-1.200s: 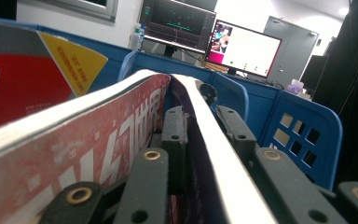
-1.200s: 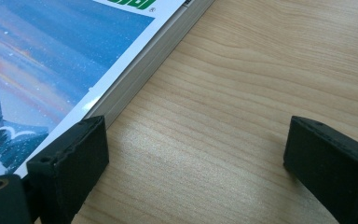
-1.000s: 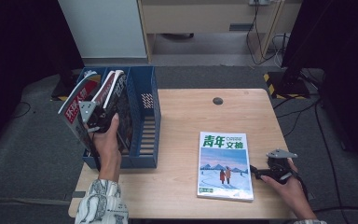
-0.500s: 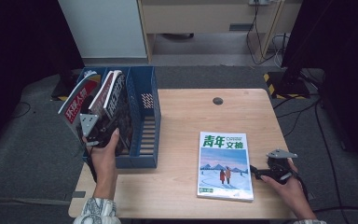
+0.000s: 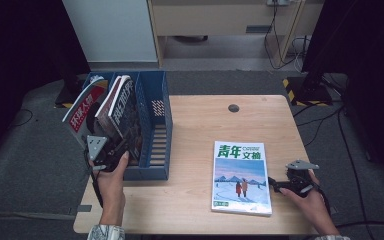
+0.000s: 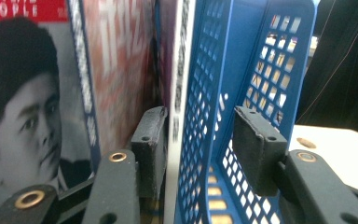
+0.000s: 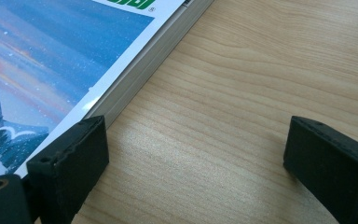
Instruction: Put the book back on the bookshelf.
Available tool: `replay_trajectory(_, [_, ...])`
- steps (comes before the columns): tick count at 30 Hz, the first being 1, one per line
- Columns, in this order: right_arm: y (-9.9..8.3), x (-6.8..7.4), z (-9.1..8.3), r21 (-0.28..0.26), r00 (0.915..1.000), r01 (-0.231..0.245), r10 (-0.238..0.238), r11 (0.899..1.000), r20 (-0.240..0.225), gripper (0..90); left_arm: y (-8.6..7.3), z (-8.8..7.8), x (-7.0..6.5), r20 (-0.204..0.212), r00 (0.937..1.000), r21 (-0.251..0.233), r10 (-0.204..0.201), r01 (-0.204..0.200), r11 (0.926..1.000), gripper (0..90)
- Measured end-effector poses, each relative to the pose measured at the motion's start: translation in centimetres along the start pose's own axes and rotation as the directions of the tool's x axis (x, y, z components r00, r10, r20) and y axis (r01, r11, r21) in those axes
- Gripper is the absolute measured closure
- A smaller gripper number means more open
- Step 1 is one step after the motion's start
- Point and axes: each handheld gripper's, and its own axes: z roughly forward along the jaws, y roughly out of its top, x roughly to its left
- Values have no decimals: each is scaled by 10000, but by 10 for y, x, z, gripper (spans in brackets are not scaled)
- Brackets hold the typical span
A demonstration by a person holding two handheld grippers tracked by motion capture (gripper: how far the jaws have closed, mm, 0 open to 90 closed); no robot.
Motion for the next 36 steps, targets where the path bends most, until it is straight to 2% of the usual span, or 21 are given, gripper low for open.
replay_trajectory(2, [0,0,0,-1,10000,6,-6,10000,1,68,-2,-2,2,-127,9999,154,69,-67,9999,532])
replay_trajectory(6, [0,0,0,15,10000,3,-3,10000,-10,68,-2,-9,6,-204,9998,153,10,-7,9999,513])
replay_trajectory(8, [0,0,0,0,10000,-1,1,10000,3,68,-3,-12,8,-184,9998,162,-82,85,9998,507])
replay_trajectory(15, [0,0,0,0,10000,2,-2,10000,2,68,-8,-19,9,-112,9999,388,58,-53,9992,481])
replay_trajectory(19, [0,0,0,1,10000,-1,1,10000,2,68,-9,-21,11,-8,10000,512,-87,88,9987,468])
replay_trajectory(22, [0,0,0,8,10000,0,0,10000,-1,68,-11,-19,9,159,9998,682,-108,96,9976,451])
replay_trajectory(28, [0,0,0,11,10000,0,0,10000,-12,68,-13,-16,1,323,9992,879,222,-249,9958,412])
replay_trajectory(36, [0,0,0,14,10000,0,0,10000,-13,68,-14,-15,-2,428,9990,850,108,-144,9963,377])
